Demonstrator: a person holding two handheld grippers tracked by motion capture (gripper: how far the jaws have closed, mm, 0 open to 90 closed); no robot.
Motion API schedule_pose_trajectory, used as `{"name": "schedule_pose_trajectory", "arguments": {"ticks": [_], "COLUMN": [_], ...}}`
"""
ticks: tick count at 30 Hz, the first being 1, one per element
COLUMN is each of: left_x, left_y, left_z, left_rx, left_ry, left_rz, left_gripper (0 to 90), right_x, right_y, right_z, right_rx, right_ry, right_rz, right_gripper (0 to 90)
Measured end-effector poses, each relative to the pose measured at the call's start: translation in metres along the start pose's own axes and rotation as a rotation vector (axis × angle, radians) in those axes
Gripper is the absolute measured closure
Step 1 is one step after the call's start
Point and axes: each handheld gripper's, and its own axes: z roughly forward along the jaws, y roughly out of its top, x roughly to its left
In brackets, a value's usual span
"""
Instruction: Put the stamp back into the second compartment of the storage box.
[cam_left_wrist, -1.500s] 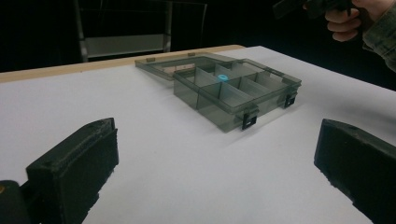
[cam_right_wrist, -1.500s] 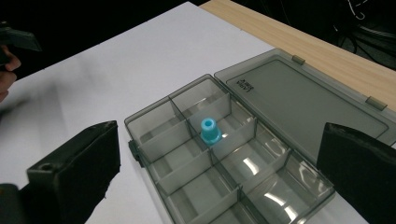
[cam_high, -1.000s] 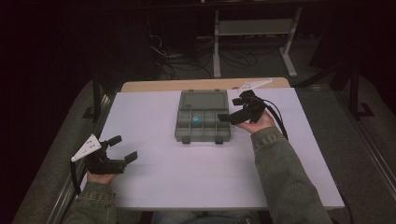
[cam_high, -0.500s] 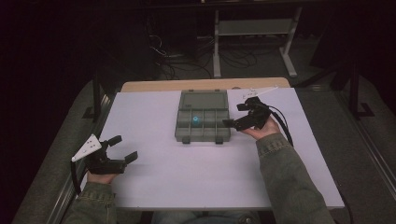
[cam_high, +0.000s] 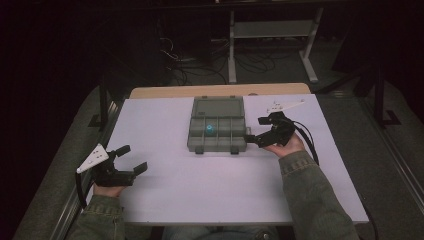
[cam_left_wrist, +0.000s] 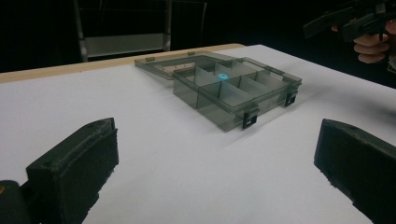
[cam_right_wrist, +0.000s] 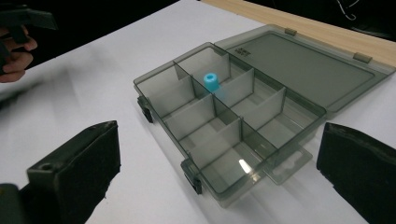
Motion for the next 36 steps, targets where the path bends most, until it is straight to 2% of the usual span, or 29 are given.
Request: {"name": "schedule_pose_trajectory", "arguments": {"ticks": [7,36], "left_x": [0.001,0.001], "left_y": [-0.001,-0.001], "left_z": [0.000,0.000], "left_rx": [0.000,0.004], "left_ry": [0.001,0.001], "left_rz": [-0.005,0.001], "left_gripper": [0.0,0.0], "right_x": [-0.001,0.008], "right_y": [-0.010,-0.037], "right_z": [-0.005,-0.031], "right_rx": [-0.008,-0.059], "right_ry": [0.002,-0.022], "right_rz": [0.016,0.009], "right_gripper": [0.0,0.0]}}
